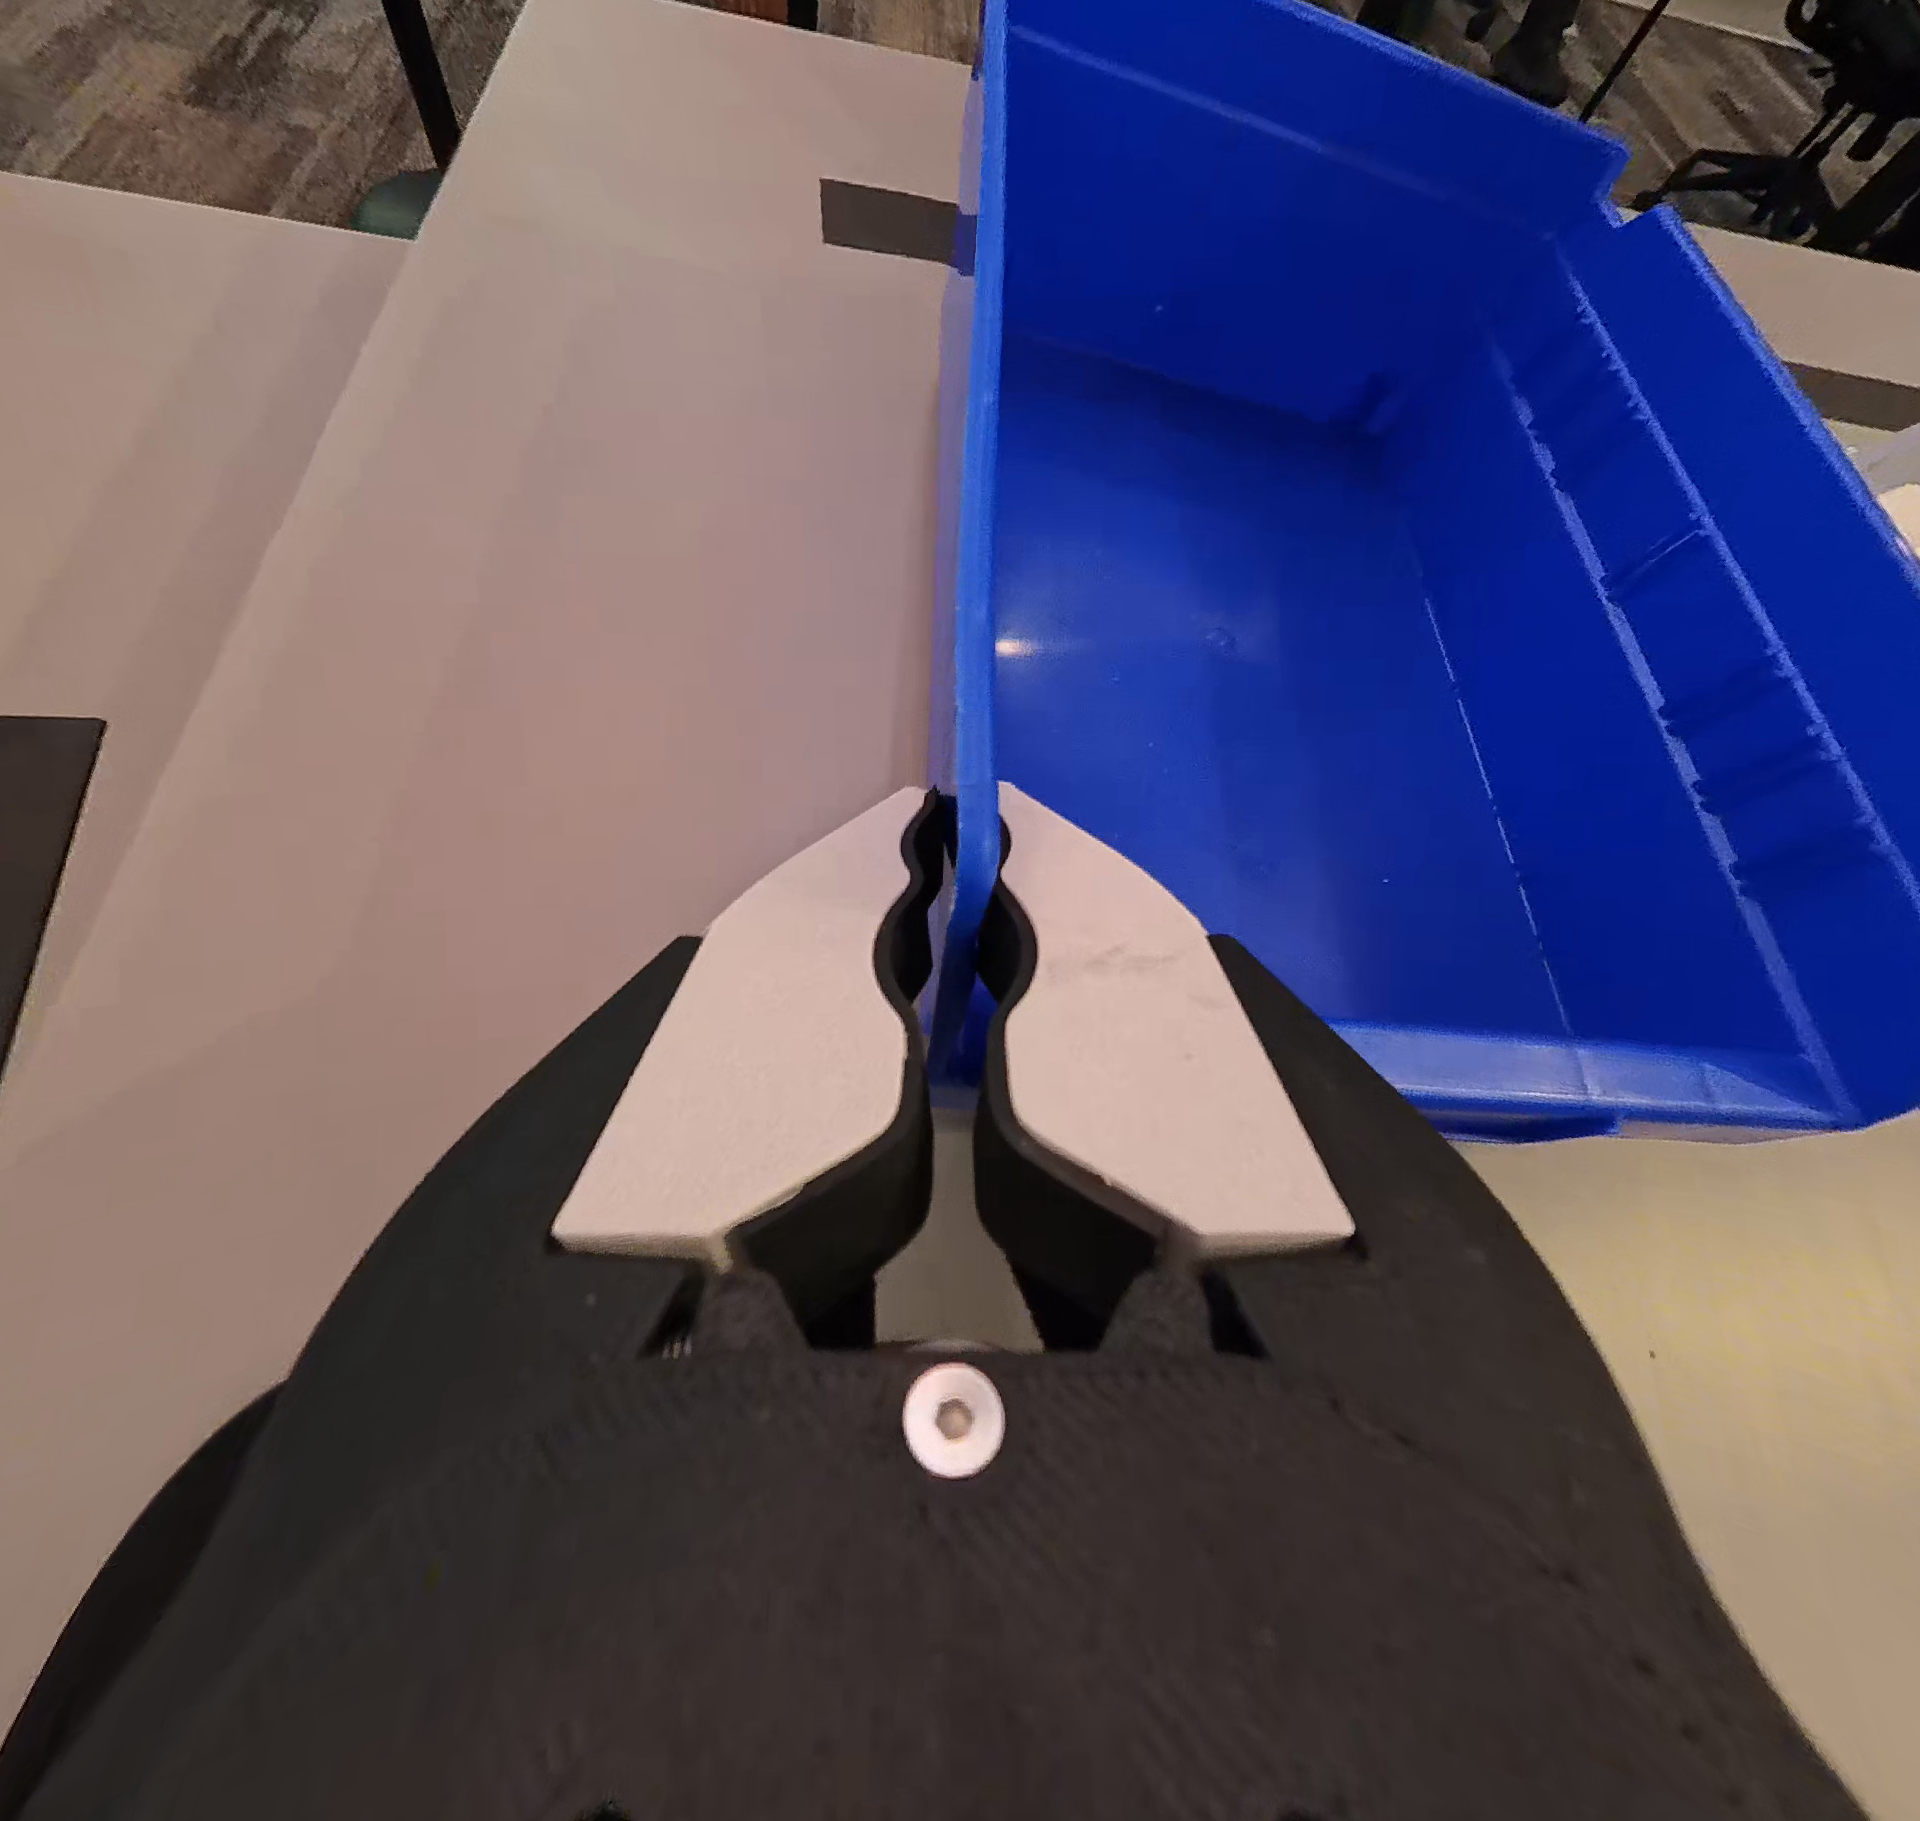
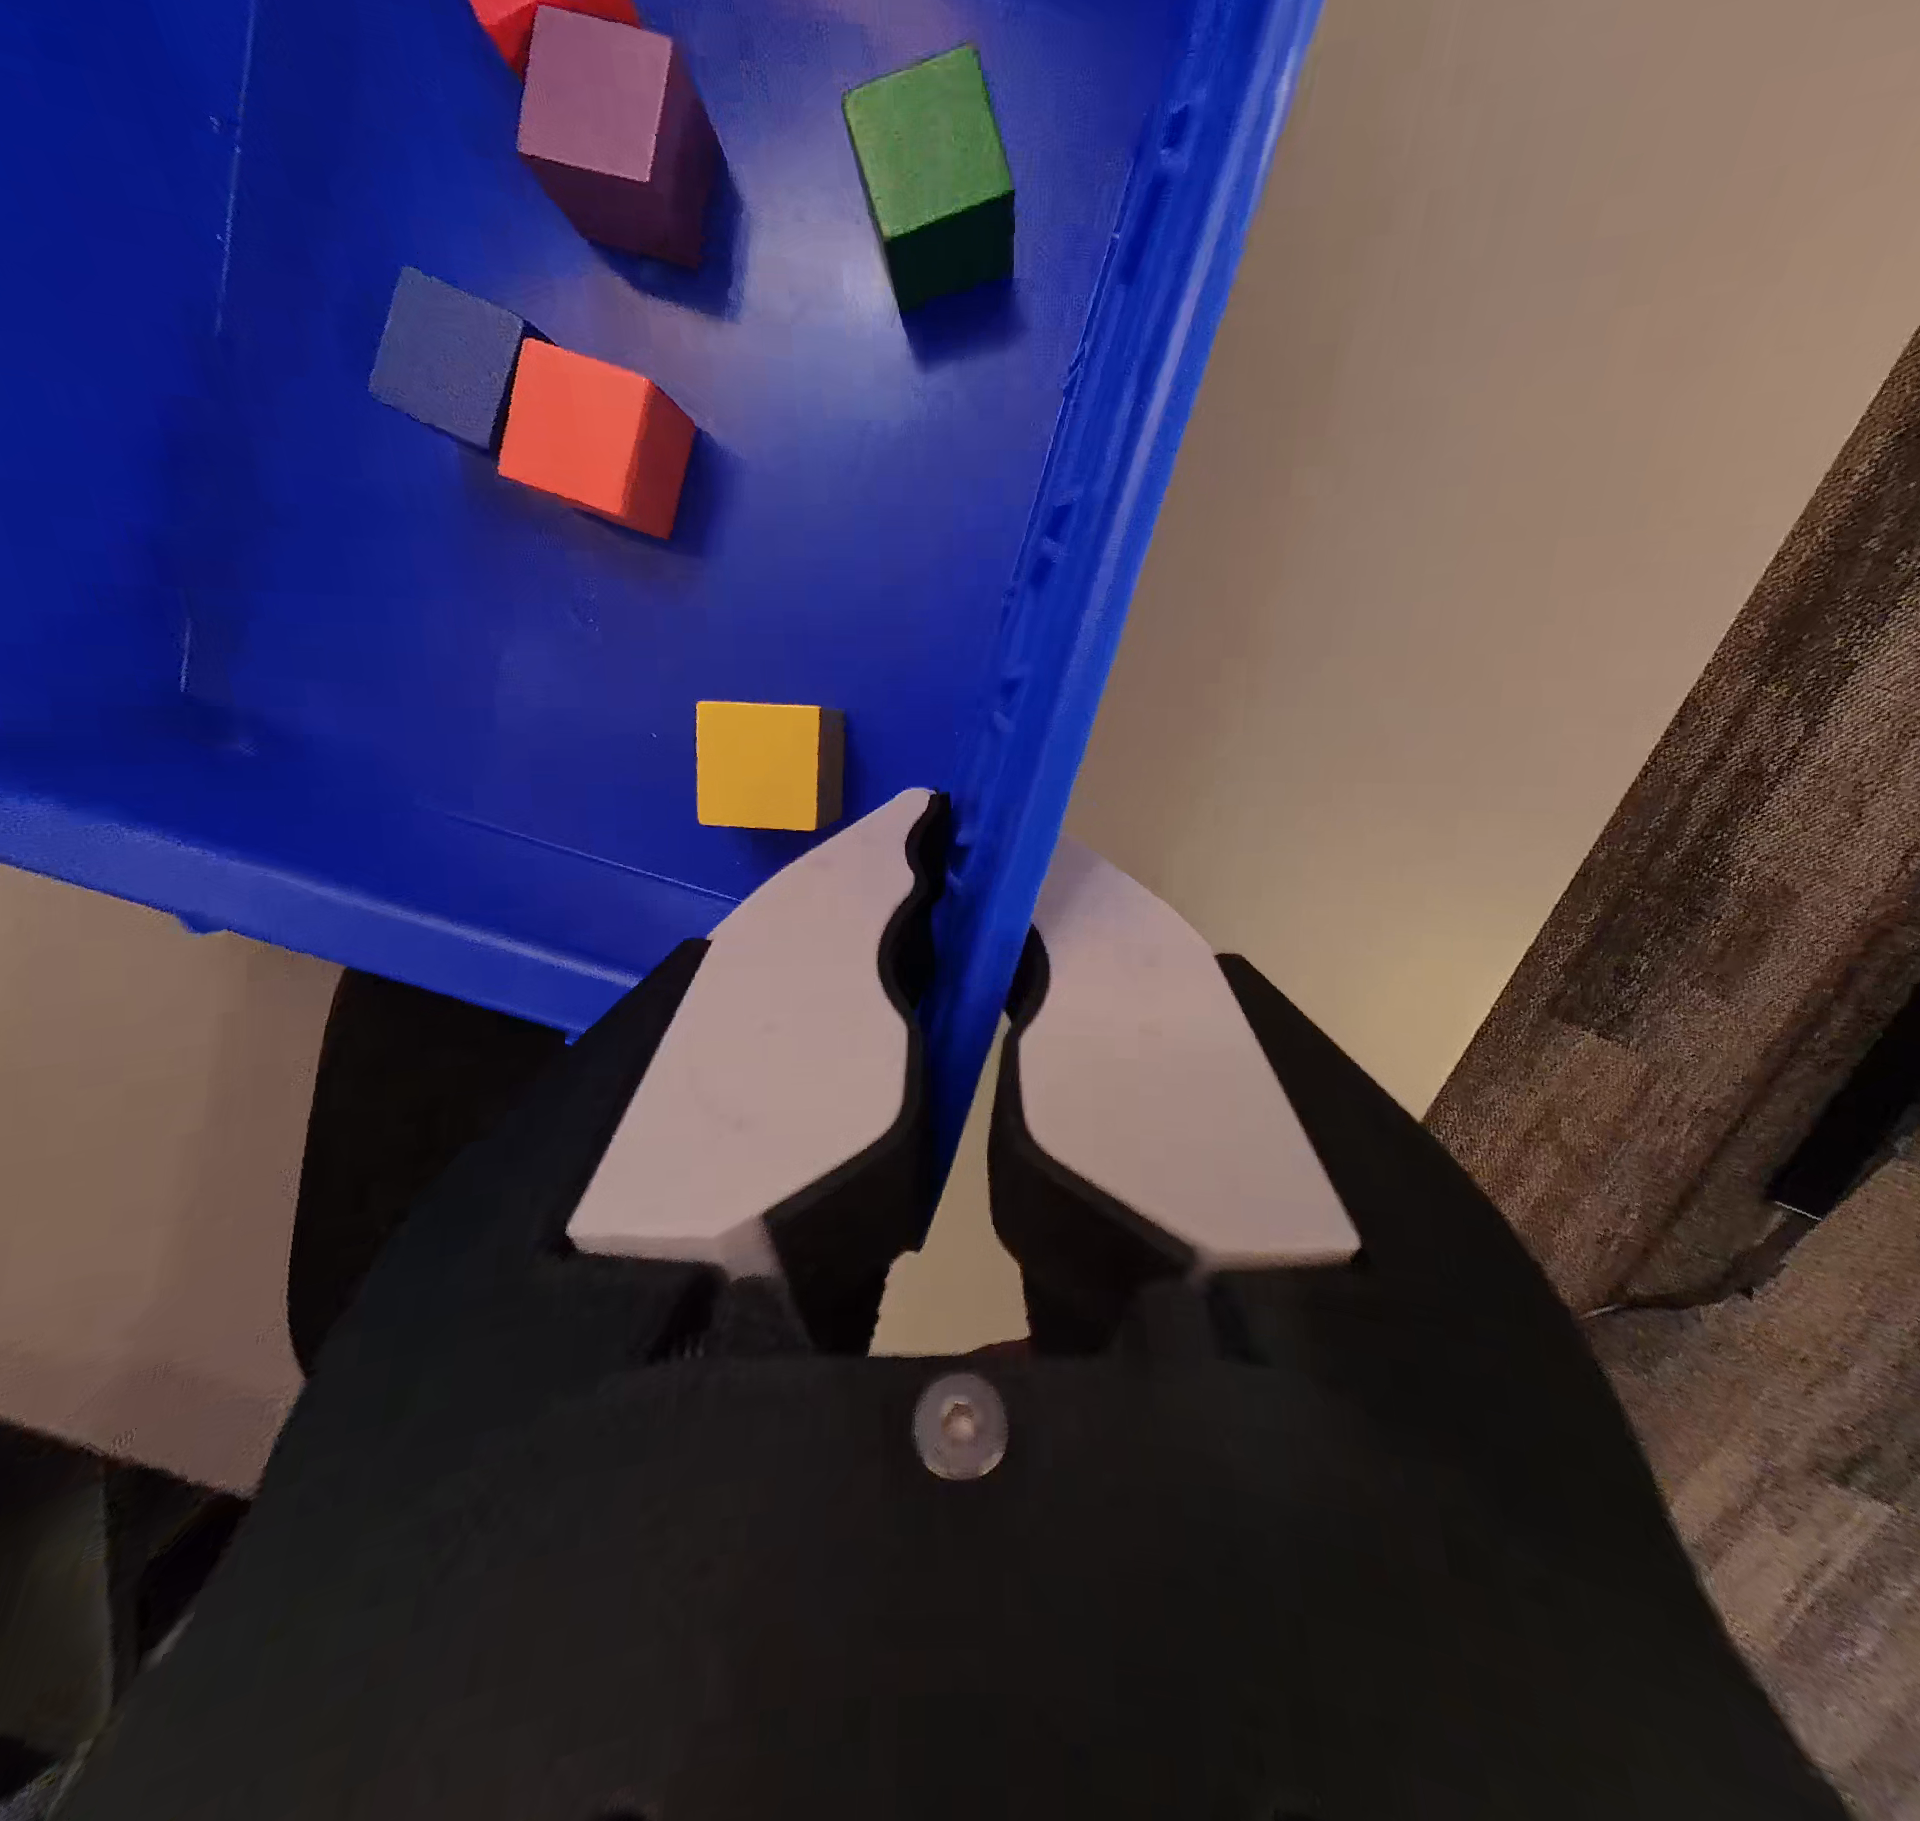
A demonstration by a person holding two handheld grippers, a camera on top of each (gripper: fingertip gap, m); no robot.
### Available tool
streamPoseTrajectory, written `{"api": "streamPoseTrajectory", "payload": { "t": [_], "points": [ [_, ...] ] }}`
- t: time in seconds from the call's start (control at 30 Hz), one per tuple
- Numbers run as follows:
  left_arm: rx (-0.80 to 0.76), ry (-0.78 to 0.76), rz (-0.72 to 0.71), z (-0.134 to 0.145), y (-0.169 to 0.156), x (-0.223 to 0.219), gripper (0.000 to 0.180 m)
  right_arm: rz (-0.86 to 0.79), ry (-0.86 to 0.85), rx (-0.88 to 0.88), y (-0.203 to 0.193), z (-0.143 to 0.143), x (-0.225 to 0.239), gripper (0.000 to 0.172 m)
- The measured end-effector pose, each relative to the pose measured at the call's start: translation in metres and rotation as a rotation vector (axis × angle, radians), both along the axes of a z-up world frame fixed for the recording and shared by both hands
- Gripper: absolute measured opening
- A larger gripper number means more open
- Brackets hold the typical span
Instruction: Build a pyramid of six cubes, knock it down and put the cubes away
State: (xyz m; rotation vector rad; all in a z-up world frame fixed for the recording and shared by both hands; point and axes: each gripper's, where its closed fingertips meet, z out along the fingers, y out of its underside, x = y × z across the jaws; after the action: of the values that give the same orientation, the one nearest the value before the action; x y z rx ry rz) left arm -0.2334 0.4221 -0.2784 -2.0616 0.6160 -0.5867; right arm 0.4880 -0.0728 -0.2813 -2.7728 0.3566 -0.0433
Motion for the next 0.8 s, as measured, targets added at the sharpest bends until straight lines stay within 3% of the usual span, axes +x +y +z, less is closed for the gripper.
{"api": "streamPoseTrajectory", "payload": {
  "t": [0.5,0.8],
  "points": [
    [0.034,-0.007,0.026,0.012,-0.015,-0.01,0.004,0.165,-0.022,-0.07,-0.027,0.022,-0.059,0.007],
    [0.065,-0.047,0.034,0.018,-0.012,-0.013,0.005,0.22,-0.038,-0.07,-0.043,0.021,-0.109,0.006]
  ]
}}
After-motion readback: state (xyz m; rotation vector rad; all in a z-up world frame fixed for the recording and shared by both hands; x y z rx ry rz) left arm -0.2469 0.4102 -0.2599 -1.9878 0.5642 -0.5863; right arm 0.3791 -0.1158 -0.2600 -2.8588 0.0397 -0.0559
